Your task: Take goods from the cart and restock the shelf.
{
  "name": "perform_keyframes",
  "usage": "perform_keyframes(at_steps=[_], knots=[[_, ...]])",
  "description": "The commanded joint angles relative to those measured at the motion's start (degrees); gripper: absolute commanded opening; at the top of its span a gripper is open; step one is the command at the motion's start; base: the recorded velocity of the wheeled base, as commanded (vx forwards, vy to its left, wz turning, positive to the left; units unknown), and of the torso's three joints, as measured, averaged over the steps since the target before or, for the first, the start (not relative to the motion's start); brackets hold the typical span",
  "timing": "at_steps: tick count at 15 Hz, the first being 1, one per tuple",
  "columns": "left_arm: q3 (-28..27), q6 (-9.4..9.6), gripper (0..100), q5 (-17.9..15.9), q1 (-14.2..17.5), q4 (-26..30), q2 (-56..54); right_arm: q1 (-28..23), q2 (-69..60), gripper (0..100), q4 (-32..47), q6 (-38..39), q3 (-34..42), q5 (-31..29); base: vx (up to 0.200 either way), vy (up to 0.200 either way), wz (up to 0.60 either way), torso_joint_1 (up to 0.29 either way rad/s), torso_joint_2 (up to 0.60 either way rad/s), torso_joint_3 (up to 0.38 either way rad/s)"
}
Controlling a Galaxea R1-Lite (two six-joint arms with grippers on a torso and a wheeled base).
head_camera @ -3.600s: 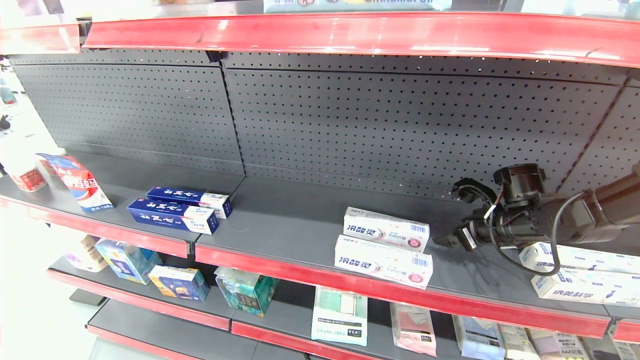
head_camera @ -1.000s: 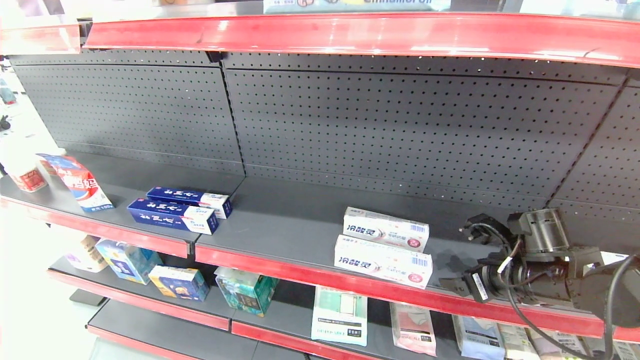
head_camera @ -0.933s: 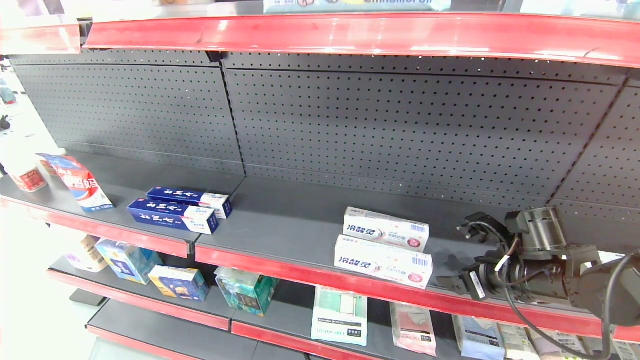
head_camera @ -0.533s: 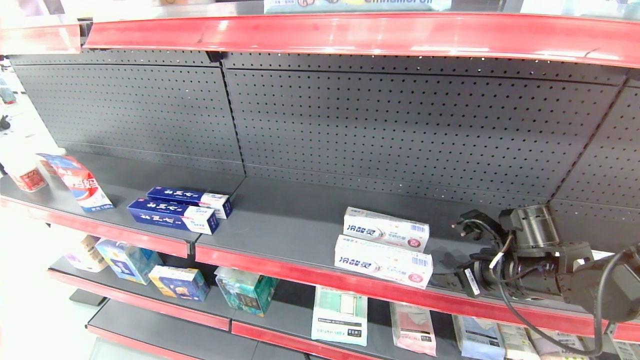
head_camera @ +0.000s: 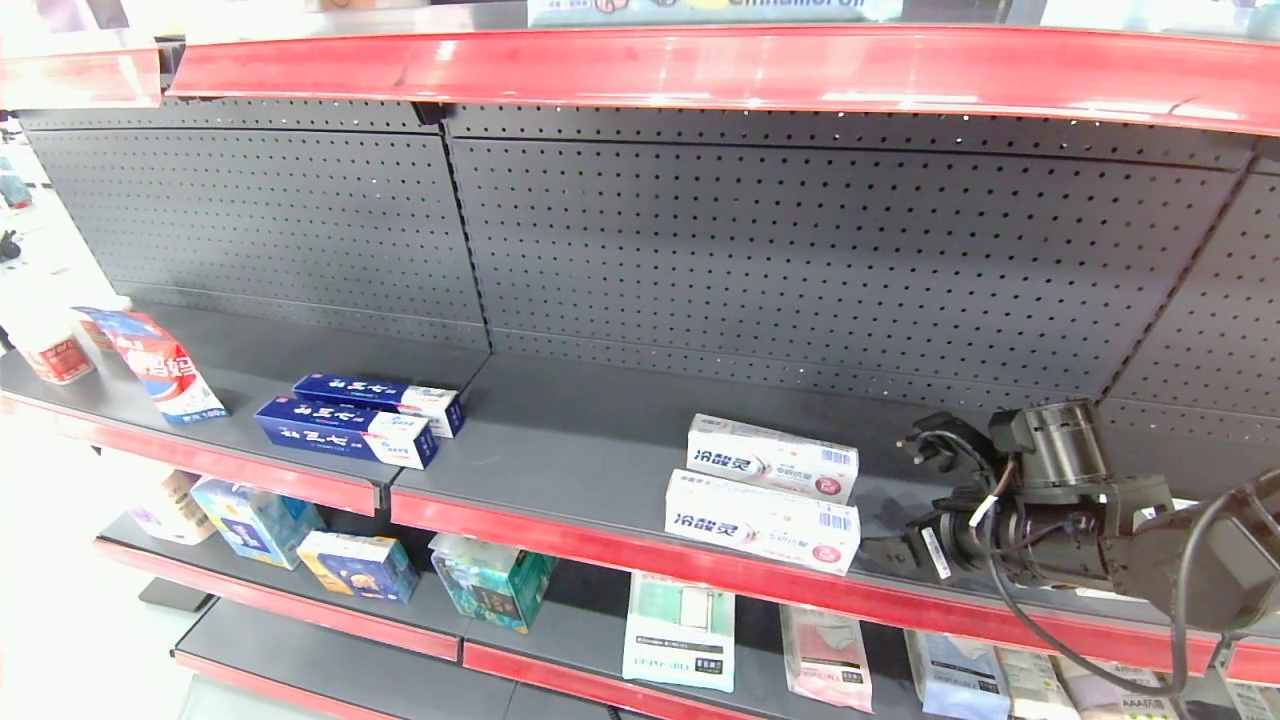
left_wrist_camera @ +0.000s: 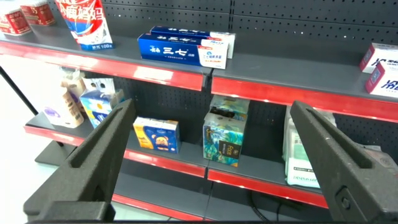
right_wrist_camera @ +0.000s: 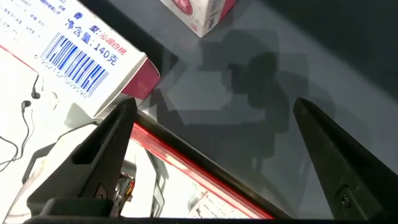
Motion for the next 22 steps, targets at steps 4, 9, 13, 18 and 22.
perform_keyframes(at_steps=[4,9,13,18,22], knots=[[0.0,0.0,100,0.0,0.0,0.0,0.0,0.7,0.7,100,0.0,0.0,-0.6,-0.1,0.0,0.0,0.0,0.0,0.0,0.0],[0.0,0.0,100,0.0,0.0,0.0,0.0,0.7,1.2,100,0.0,0.0,-1.1,-0.1,0.0,0.0,0.0,0.0,0.0,0.0],[0.0,0.0,100,0.0,0.0,0.0,0.0,0.7,1.6,100,0.0,0.0,-1.6,-0.1,0.0,0.0,0.0,0.0,0.0,0.0],[0.0,0.0,100,0.0,0.0,0.0,0.0,-0.2,1.0,100,0.1,0.0,-0.8,-0.1,0.0,0.0,0.0,0.0,0.0,0.0],[0.0,0.0,100,0.0,0.0,0.0,0.0,-2.8,-2.8,100,0.1,-0.5,1.7,0.0,0.0,0.0,0.0,0.0,0.0,0.0]])
